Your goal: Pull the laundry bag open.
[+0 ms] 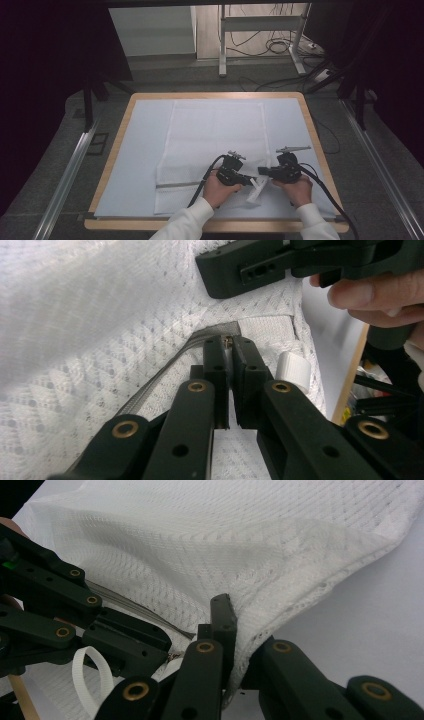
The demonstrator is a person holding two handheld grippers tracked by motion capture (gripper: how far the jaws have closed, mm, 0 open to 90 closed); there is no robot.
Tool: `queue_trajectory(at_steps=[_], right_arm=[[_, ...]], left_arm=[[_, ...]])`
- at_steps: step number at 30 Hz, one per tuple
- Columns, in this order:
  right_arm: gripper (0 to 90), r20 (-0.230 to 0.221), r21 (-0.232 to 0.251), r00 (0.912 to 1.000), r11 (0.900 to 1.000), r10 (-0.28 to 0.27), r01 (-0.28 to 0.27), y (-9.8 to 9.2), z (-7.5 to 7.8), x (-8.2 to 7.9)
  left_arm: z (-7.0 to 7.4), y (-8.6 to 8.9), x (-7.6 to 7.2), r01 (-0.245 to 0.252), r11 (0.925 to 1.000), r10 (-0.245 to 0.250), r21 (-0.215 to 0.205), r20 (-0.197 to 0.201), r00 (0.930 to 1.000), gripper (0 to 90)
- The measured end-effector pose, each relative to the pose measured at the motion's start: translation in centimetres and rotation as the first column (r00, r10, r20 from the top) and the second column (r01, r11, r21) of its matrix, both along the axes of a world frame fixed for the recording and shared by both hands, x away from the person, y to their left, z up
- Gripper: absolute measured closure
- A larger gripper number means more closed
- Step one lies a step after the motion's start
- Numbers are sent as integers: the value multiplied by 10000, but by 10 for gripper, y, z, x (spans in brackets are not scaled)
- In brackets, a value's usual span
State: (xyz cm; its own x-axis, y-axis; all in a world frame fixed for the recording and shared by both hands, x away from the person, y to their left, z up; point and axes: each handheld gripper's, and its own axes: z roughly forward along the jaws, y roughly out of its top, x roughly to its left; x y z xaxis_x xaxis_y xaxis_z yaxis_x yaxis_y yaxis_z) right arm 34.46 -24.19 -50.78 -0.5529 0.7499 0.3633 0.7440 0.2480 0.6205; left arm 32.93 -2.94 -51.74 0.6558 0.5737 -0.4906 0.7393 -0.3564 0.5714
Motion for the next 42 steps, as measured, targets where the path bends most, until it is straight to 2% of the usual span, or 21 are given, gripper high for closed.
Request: queue_trajectory(at_steps=[13,17,19,22,36,38,40,42], right_arm=[[882,-19,17,10000,10000,56,-56,-1,0,0],[883,-10,37,10000,10000,23,-23,-1,0,0],[883,-9,83,10000,10000,30,-30,-2,1,0],[883,-19,107,10000,9999,58,-58,-3,0,0],[882,13,180,10000,9998,96,-96,-2,2,-1],[882,6,194,9999,9998,110,-110,-2,2,-1],[883,124,177,9999,9998,119,-121,-3,3,-1],[883,134,207,9999,9998,72,-75,-6,5,-1]], left_arm=[[0,1,0,54,9999,-54,87,17,10000,868],[-1,3,1,-88,9997,86,227,109,9999,868],[-2,5,1,-75,9999,76,103,-11,10000,869],[-1,4,0,-58,9997,55,223,127,9999,868],[-1,9,2,-17,10000,18,97,-17,10000,868],[-1,10,2,-38,9997,37,241,69,10000,868],[-3,11,3,-196,9976,179,665,263,9995,868],[-6,16,4,-303,9989,302,358,38,9995,868]])
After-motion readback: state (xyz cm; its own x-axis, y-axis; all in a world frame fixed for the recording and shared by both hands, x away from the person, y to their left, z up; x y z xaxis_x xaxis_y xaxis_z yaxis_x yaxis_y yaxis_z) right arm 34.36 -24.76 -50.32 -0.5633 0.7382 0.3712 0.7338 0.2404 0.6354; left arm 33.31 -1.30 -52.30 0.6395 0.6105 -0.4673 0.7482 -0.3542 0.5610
